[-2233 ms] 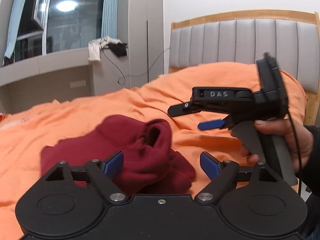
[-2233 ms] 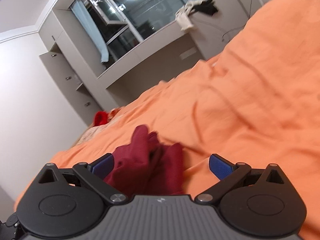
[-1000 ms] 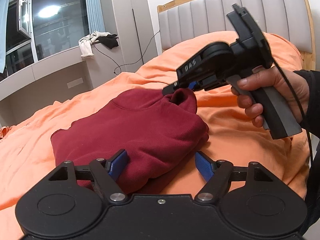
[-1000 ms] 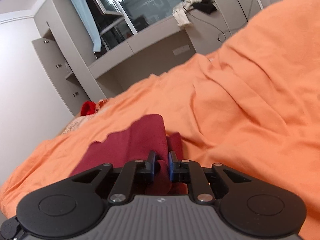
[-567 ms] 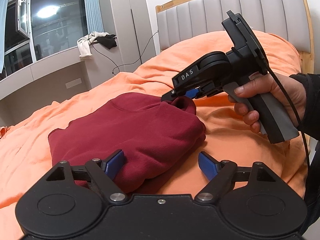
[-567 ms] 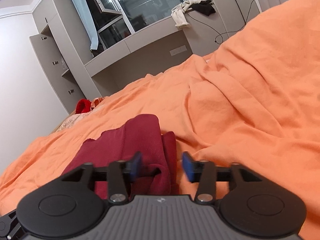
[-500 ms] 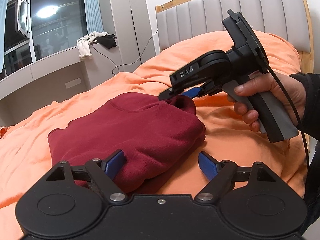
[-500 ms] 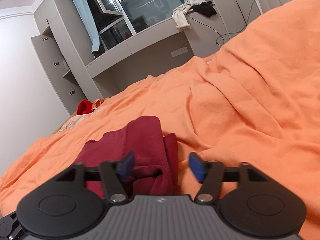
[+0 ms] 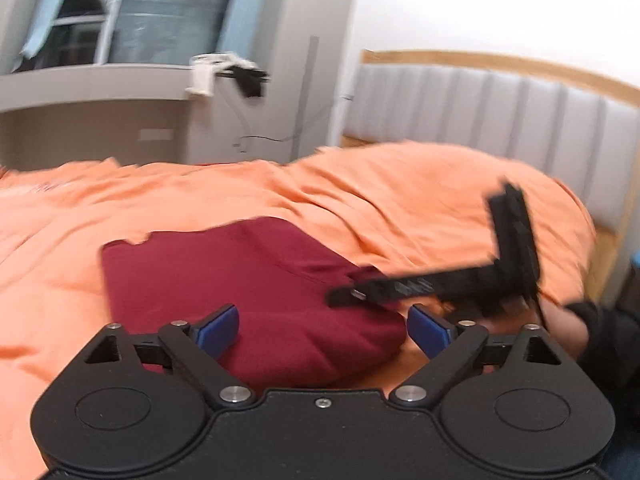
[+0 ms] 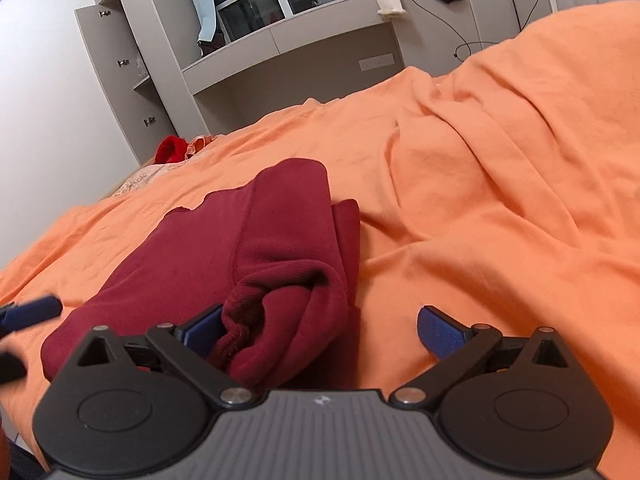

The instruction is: Fold small clothes

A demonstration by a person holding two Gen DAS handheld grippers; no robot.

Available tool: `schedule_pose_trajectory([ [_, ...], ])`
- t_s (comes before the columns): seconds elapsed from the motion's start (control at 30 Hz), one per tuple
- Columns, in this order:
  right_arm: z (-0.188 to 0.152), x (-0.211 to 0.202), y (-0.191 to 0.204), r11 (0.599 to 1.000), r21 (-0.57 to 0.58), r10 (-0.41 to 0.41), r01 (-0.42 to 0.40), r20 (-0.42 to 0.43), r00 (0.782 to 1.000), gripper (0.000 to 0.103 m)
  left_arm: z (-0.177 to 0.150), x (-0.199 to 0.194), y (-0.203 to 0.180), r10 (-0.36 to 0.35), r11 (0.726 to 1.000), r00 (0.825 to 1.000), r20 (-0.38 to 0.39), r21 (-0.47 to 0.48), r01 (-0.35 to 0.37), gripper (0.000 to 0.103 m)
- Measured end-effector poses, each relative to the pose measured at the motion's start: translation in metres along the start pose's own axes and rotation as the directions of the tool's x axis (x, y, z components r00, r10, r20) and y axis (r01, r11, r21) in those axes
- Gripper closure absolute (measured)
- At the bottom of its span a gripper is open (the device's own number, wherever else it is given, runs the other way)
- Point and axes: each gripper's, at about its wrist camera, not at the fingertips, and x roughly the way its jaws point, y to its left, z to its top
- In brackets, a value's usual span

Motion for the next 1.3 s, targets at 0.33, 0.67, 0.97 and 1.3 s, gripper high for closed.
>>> schedule_pose_trajectory([
  [0.33,-0.009,-0.006,-0.007,1.0,-0.013,0.019,-0.019,-0.004,1.0,0.0,0.013,0.006,0.062,0.257,0.922,0.963,-0.081,-0.278,-0.269,0.001],
  [0.67,-0.011,-0.006,-0.008,1.0,-0.011,0.023,-0.023,0.006,1.0,0.0,-0.002,0.02,0.087,0.268,0.876,0.944,-0.192,-0.359,-0.322,0.001],
  [0.97,-0.012,-0.005,-0.008,1.0,-0.012,0.022,-0.022,0.01,1.0,0.0,-0.011,0.022,0.087,0.266,0.876,0.942,-0.202,-0.356,-0.324,0.0],
  [1.3,-0.012,-0.005,-0.008,1.0,-0.012,0.021,-0.021,0.011,1.0,0.0,-0.012,0.023,0.086,0.271,0.877,0.942,-0.199,-0.351,-0.327,0.0],
])
